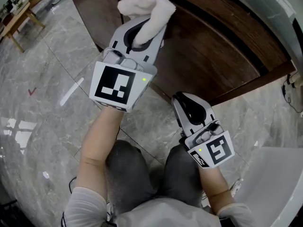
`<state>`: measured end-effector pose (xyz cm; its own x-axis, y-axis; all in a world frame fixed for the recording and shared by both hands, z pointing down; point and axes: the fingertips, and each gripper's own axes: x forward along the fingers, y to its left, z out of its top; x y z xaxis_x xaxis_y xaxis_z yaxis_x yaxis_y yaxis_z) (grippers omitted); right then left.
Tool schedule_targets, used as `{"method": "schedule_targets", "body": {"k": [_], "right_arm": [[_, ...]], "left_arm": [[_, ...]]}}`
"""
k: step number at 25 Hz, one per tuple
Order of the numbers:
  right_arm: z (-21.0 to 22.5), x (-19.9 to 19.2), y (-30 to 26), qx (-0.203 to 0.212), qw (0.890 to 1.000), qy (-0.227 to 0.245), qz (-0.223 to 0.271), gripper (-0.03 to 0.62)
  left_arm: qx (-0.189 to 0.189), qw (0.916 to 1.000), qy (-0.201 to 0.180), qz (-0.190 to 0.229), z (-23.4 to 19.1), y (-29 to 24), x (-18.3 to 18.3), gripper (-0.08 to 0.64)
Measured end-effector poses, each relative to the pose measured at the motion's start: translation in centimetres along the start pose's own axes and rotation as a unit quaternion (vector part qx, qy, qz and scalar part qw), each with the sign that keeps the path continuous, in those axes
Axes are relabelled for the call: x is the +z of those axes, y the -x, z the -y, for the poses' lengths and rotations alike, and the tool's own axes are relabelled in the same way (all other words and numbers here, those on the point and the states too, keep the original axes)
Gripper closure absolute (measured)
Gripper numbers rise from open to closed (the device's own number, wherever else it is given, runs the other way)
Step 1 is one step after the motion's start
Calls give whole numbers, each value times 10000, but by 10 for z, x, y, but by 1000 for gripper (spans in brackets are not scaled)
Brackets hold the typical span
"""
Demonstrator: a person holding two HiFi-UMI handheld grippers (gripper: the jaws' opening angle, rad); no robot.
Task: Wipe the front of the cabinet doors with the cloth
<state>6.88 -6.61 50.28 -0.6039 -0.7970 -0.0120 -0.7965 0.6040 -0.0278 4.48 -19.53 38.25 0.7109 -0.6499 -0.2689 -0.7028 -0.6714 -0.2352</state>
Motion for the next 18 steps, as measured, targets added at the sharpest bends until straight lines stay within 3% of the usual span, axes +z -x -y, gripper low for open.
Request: {"method": "schedule_targets", "body": {"k": [8, 18], "right_arm": [[4, -2, 20, -76, 10000, 1, -7, 534], [11, -6, 51, -229, 9997, -88, -2, 534]], "left_arm": [[-256, 9995, 130, 125, 35, 2, 10, 499], [-1049, 9943, 99, 177, 112, 4, 34, 499]]}}
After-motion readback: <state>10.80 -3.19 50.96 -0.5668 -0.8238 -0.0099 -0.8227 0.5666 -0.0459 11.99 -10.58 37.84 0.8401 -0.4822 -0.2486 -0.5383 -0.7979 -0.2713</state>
